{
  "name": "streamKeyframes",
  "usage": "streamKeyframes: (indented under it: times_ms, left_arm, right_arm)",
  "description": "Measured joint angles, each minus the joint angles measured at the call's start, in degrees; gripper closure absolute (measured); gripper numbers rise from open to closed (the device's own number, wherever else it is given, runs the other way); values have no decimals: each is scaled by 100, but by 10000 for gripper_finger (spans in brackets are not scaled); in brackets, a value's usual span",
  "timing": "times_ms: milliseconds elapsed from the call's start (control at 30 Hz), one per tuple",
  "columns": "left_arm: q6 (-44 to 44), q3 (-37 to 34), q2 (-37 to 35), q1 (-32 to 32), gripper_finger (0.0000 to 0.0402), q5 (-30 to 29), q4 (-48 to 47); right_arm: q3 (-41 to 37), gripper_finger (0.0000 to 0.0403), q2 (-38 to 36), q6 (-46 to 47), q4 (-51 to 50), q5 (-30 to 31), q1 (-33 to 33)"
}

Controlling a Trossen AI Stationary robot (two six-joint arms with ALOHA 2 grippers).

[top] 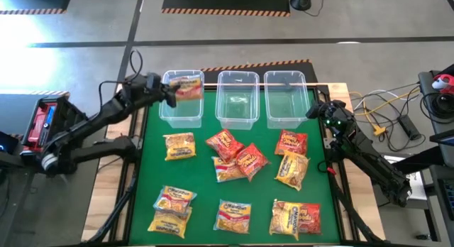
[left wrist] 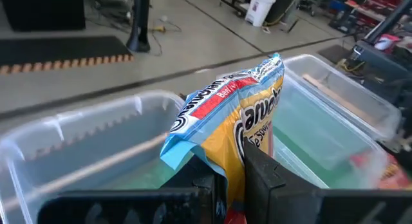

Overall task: Sort Maruchan noodles
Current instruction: Put the top left blue noodle pack into the top left transparent bin

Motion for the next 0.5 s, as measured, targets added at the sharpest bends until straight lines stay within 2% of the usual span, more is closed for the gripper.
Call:
streamKeyframes:
  times_ms: [100,300,500]
  left_arm:
    - [290,-2,259,356,383,228,348]
    - [754,-2,744,904,375,284,676]
    - [981,-8,1149,1451,368,876,1049]
  right_arm:
    - [0,195,-1,0,-1,0,2]
    - [0,195,0,0,0,0,2]
    - [0,195,-1,0,-2,0,1]
